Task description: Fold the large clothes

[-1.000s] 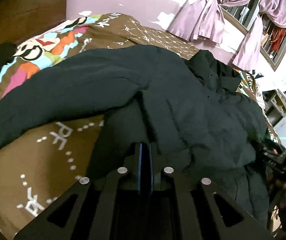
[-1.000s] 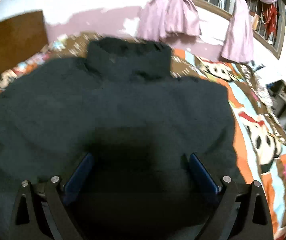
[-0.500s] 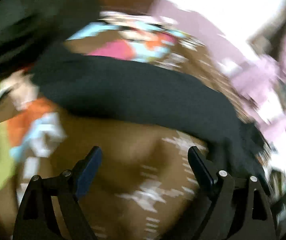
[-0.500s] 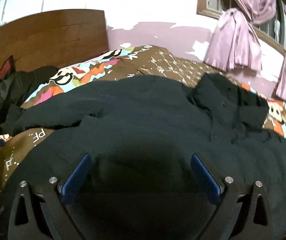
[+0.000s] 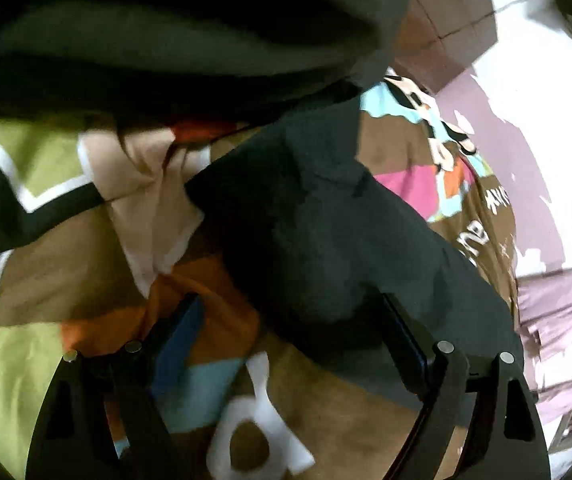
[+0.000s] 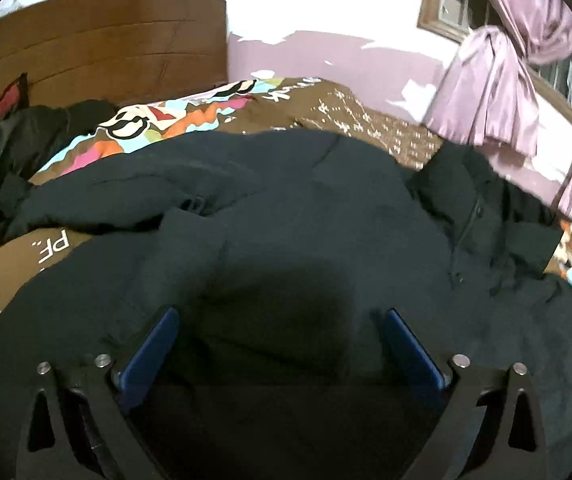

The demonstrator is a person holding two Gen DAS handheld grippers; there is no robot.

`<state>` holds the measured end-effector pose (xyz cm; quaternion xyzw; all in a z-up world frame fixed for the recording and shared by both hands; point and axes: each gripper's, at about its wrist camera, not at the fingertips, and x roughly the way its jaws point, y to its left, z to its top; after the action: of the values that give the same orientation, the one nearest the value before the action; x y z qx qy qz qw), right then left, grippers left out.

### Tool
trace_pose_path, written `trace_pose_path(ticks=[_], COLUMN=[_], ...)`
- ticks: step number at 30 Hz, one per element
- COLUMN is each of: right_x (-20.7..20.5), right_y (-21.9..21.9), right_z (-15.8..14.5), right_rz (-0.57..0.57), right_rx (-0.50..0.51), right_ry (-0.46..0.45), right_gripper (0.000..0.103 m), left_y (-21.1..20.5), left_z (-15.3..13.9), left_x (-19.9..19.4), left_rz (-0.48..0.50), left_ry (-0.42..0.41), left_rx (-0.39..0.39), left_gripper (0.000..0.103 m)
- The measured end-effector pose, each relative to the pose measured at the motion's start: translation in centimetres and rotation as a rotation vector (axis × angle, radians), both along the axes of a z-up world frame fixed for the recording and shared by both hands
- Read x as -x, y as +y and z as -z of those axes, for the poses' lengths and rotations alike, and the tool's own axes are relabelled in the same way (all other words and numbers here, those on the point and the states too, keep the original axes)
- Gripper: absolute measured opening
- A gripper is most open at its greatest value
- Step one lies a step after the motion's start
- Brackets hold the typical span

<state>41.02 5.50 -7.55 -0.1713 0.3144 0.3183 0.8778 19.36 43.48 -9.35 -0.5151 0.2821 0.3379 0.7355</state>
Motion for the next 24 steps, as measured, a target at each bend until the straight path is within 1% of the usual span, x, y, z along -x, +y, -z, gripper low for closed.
trace_pose_path(ticks=[2, 3, 4, 5, 6, 7, 8, 10, 11, 12, 13, 16, 18, 20, 23, 24], right_x=[-0.6, -0.9, -1.1, -1.1, -1.2, -1.2, -1.2, -1.2, -1.1, -1.0, -0.9, 0.3, 0.9, 1.2, 1.3, 1.2], right_y=[-0.2, -0.3, -0.4, -0.5, -0.6, -0.6, -0.7, -0.7, -0.8, -1.0, -1.3, -3.3, -4.4, -5.4, -7.2, -7.9], right_z=[0.5, 0.8, 1.0, 1.1, 1.2, 1.2, 1.2, 1.1, 1.1, 0.9, 0.6, -1.0, -1.9, -2.7, -3.3, -3.5], right_rz=[-0.005, -0.006, -0.007, -0.008, -0.010, -0.011, -0.011, -0.011, -0.010, -0.007, -0.003, -0.004, -0.001, 0.007, 0.046, 0.061], right_rx=[-0.017, -0.025, -0.034, -0.041, -0.048, -0.054, -0.057, -0.063, -0.065, -0.066, -0.069, -0.130, -0.153, -0.169, -0.208, -0.225], right_ry=[0.047, 0.064, 0.075, 0.081, 0.087, 0.092, 0.095, 0.098, 0.098, 0.104, 0.114, 0.106, 0.096, 0.100, 0.130, 0.143], right_gripper=[0.103, 0.103, 0.103, 0.103, 0.103, 0.103, 0.103, 0.103, 0.103, 0.103, 0.103, 0.103, 0.103, 0.103, 0.103, 0.103], left_y=[0.7, 0.8, 0.6, 0.4, 0.3, 0.1, -0.2, -0.9, -1.3, -2.0, -2.5, -4.9, -6.7, -8.0, -11.4, -13.0], left_z=[0.3, 0.1, -0.1, -0.3, -0.4, -0.4, -0.5, -1.1, -1.6, -2.5, -3.2, -6.4, -8.9, -10.8, -14.3, -15.7], left_x=[0.0, -0.1, -0.3, -0.6, -1.0, -0.9, -0.9, -0.8, -0.9, -0.8, -1.1, -0.6, -0.1, -0.7, -1.4, -1.3], left_rz=[-0.006, -0.001, 0.012, 0.032, 0.048, 0.056, 0.059, 0.072, 0.083, 0.101, 0.117, 0.181, 0.214, 0.239, 0.297, 0.329], left_ry=[0.010, 0.021, 0.039, 0.064, 0.095, 0.107, 0.110, 0.111, 0.110, 0.117, 0.117, 0.097, 0.053, 0.007, -0.068, -0.106], left_rx=[-0.021, -0.041, -0.069, -0.096, -0.117, -0.137, -0.153, -0.189, -0.215, -0.262, -0.298, -0.442, -0.522, -0.591, -0.738, -0.784], left_gripper=[0.082, 0.078, 0.062, 0.051, 0.042, 0.033, 0.028, 0.011, 0.008, 0.005, 0.004, 0.004, 0.004, 0.004, 0.003, 0.003])
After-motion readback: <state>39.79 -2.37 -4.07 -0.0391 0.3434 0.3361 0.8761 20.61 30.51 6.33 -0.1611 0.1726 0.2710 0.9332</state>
